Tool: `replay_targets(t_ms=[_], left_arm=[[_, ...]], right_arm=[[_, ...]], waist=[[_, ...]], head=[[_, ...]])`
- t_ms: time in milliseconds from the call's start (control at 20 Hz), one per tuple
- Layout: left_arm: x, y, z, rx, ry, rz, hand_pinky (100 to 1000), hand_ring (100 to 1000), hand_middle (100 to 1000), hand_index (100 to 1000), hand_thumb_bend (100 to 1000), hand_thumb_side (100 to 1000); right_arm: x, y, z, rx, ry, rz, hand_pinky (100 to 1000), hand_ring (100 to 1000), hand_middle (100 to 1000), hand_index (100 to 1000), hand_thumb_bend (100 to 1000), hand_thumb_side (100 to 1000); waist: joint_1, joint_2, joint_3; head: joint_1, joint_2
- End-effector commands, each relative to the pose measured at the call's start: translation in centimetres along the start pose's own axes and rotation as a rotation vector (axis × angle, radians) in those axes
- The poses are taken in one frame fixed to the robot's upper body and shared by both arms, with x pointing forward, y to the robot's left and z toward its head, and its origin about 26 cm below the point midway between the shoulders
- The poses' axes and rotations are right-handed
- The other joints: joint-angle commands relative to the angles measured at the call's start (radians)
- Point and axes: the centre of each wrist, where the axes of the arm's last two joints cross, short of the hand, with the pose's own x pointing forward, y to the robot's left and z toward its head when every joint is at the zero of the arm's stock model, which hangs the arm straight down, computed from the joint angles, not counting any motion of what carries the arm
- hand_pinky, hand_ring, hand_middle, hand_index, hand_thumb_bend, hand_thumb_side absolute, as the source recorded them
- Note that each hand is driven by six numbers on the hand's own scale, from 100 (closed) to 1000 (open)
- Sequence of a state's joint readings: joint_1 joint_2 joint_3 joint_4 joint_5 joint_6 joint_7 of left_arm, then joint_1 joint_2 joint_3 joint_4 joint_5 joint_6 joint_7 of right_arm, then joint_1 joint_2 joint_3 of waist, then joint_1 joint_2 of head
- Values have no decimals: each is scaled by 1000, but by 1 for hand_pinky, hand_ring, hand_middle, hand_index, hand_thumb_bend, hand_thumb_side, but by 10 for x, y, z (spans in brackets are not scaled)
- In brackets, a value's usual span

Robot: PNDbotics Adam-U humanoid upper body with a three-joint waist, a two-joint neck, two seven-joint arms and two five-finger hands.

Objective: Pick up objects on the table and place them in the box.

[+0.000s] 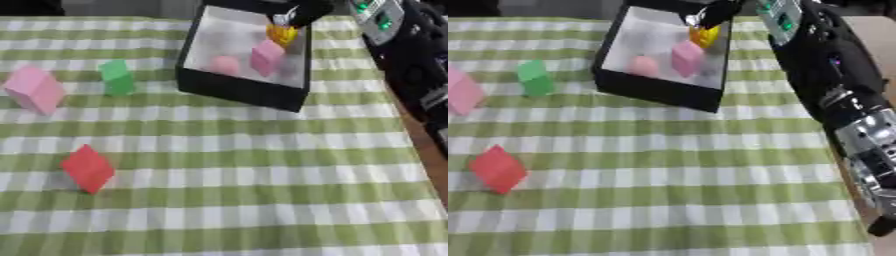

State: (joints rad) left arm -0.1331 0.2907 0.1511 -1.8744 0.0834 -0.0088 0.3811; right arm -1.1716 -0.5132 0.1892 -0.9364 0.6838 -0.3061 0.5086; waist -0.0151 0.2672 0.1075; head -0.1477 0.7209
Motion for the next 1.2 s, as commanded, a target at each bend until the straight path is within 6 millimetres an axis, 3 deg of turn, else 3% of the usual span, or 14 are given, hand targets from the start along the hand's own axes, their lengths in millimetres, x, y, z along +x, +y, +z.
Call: replay_targets(t_ms=[50,100,150,350,650,750,800,900,1050,1200], left_arm=[[8,5,-5,7,-39,-16,777,811,789,802,100,758],[9,5,-6,6,-41,-18,777,811,789,802,100,757],[9,6,-6,6,-43,-19,777,811,789,802,100,756],[11,6,-7,4,-52,-21,776,811,789,800,100,754],[21,10,-14,-11,-100,-58,778,813,791,803,100,735],[30,14,-22,-32,-147,-99,780,817,796,810,100,825],[35,16,-26,-46,-175,-126,780,817,798,811,100,711],[48,17,-34,-85,-240,-176,784,823,806,819,100,682],[66,13,-44,-174,-325,-255,805,844,826,848,100,479],[71,7,-56,-277,-349,-366,820,852,829,869,100,380]], right_arm=[[1,-38,19,-137,-38,12,966,777,661,835,100,350],[0,-40,26,-172,-58,12,966,775,660,834,100,378],[-2,-40,33,-205,-78,15,966,773,655,833,100,305],[-8,-37,59,-314,-147,29,958,741,613,806,100,154],[-10,-31,96,-494,-161,-38,964,704,579,773,100,194],[-9,-24,106,-547,-184,-61,968,704,581,773,100,205],[-8,-19,110,-566,-193,-73,968,703,580,772,100,210],[-5,-11,118,-592,-197,-99,971,704,580,773,100,232],[1,0,130,-623,-199,-136,975,706,583,774,100,243],[7,10,144,-653,-193,-173,976,704,581,773,100,264]], waist=[[6,-24,-9],[7,-25,-12],[10,-27,-14],[16,-29,-20],[23,-25,-25],[26,-23,-31],[28,-22,-34],[35,-22,-39],[51,-24,-43],[64,-27,-46]], head=[[19,9],[22,10],[25,11],[30,10],[44,12],[53,12],[56,11],[61,12],[63,14],[65,15]])
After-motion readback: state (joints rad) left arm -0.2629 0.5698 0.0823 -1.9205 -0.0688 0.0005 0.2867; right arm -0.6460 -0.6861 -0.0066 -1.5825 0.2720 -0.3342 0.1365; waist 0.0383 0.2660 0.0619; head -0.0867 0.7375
